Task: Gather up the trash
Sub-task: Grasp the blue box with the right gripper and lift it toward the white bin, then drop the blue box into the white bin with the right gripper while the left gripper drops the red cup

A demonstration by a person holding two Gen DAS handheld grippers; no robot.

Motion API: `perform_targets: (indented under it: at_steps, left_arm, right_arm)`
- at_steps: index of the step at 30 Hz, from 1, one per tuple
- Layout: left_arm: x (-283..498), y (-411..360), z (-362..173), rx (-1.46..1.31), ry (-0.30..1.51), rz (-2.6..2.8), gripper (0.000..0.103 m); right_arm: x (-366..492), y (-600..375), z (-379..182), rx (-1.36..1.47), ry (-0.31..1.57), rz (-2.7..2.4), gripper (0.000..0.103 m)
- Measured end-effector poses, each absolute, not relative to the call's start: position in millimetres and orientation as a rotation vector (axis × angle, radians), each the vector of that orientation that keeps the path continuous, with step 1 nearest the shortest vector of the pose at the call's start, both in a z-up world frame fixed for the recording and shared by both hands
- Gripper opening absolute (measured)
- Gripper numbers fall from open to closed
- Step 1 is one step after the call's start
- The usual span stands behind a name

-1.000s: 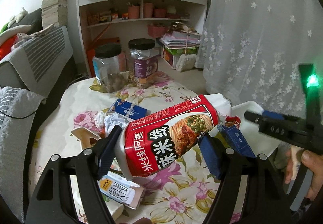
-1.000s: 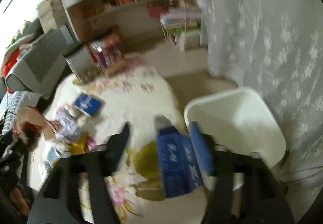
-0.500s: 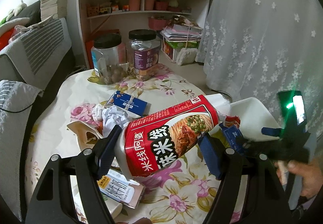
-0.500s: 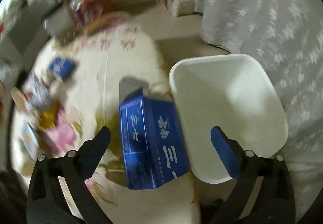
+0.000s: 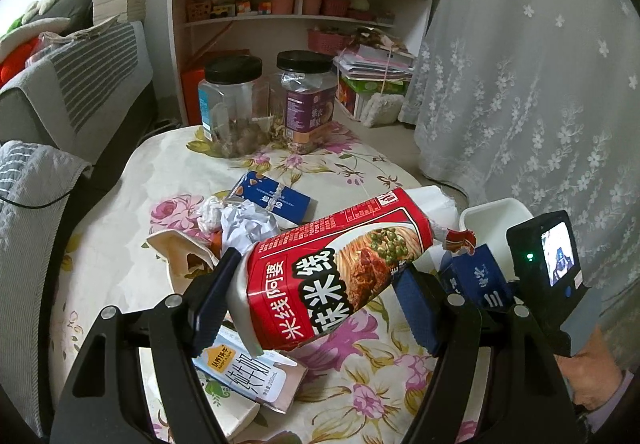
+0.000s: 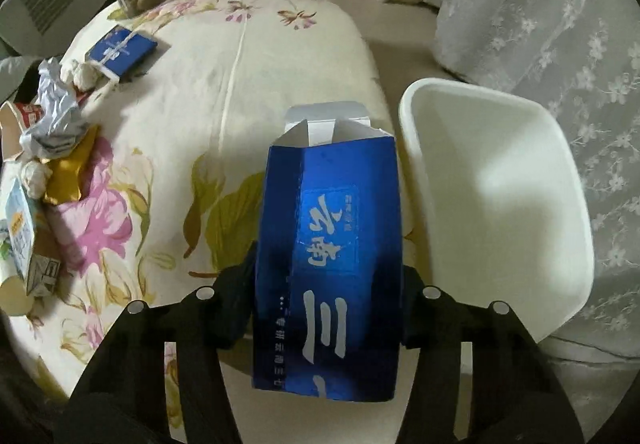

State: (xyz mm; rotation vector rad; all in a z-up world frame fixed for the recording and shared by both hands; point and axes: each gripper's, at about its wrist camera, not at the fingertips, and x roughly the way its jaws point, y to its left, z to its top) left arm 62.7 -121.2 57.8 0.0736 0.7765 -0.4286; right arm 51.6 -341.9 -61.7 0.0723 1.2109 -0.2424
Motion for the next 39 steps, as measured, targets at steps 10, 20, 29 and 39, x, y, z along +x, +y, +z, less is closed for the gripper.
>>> perform_targets:
  at_steps: [10, 20, 29, 39]
  left_arm:
    - [64, -124, 59, 0.058, 0.772, -0.405, 0.073]
    - [55, -154, 63, 0.087, 0.759, -0.434, 0.073]
    - [47, -217, 64, 0.113, 0.77, -0.519, 0.073]
    - [37, -305, 60, 0.156, 0.795, -0.63, 0.073]
  right_arm:
    - [40, -347, -2, 0.136, 0.983, -0.261, 0.051]
    - [19, -404, 31, 0.195, 0.851, -0.392, 0.051]
    - [-3, -461, 28, 0.253, 0.872, -0.528, 0.052]
    - [-26, -520, 18, 0.353, 0.903, -0.608, 0.054]
